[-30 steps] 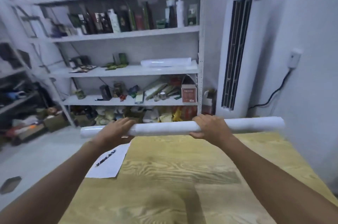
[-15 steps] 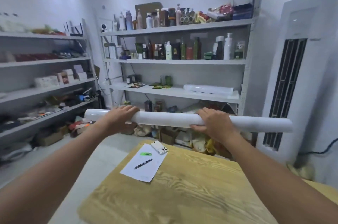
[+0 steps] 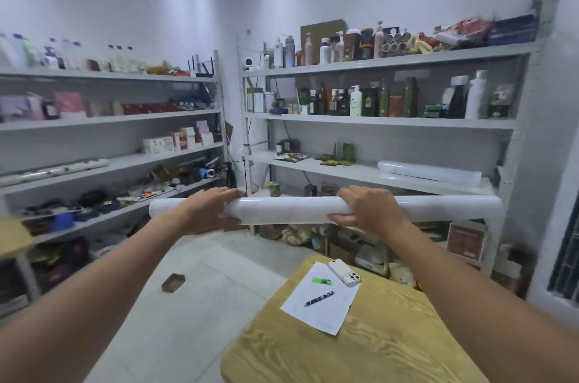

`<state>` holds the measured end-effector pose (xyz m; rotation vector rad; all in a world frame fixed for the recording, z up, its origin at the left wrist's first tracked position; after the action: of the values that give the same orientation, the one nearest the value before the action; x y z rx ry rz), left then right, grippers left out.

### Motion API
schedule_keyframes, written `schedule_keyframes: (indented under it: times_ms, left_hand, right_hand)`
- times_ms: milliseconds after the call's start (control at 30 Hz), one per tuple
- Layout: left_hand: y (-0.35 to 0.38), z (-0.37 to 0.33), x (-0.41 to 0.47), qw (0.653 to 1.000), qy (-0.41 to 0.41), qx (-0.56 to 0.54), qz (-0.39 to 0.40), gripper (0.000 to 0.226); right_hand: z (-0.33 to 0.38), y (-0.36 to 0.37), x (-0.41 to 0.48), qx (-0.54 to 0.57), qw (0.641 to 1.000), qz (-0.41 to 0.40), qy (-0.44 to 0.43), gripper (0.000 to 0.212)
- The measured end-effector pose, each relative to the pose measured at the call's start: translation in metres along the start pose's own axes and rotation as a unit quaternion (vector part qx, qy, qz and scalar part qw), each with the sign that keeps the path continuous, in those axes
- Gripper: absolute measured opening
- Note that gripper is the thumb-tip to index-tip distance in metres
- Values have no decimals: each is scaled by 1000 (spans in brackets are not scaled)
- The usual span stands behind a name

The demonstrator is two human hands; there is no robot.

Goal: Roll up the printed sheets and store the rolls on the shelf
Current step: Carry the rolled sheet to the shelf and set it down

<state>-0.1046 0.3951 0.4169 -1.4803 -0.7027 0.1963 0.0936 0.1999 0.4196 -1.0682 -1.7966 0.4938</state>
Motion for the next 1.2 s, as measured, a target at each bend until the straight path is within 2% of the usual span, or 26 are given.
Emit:
schedule_keyframes:
  times_ms: [233, 467, 600, 833, 1200]
  left_hand:
    - [-17, 65, 9, 1000, 0, 0, -12, 52]
    - [11, 102, 21, 1000, -13, 6, -11, 50]
    - [19, 115, 39, 1000, -25, 13, -4, 51]
    - [23, 133, 84, 998, -50, 36, -28, 48]
    - [46, 190, 122, 994, -88, 56, -32, 46]
  right_hand:
    - [34, 20, 61, 6, 999, 17, 28, 52]
    - [52, 55, 86, 14, 999, 41, 29, 53]
    - [49, 79, 102, 22, 999, 43, 23, 53]
    - [19, 111, 152, 10, 1000, -7, 4, 51]
    - [13, 166, 214, 46, 998, -16, -29, 51]
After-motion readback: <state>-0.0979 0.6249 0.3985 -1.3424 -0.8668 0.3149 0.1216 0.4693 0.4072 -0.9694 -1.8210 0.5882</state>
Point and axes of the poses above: each hand's wrist, its own x-axis towards the middle knuckle, its own y-axis out of the palm, z = x × y, the point moved 7 cm from there along x, towards the middle knuckle, and after that the axes turned 13 degrees about -y, right-handed, at the moved point
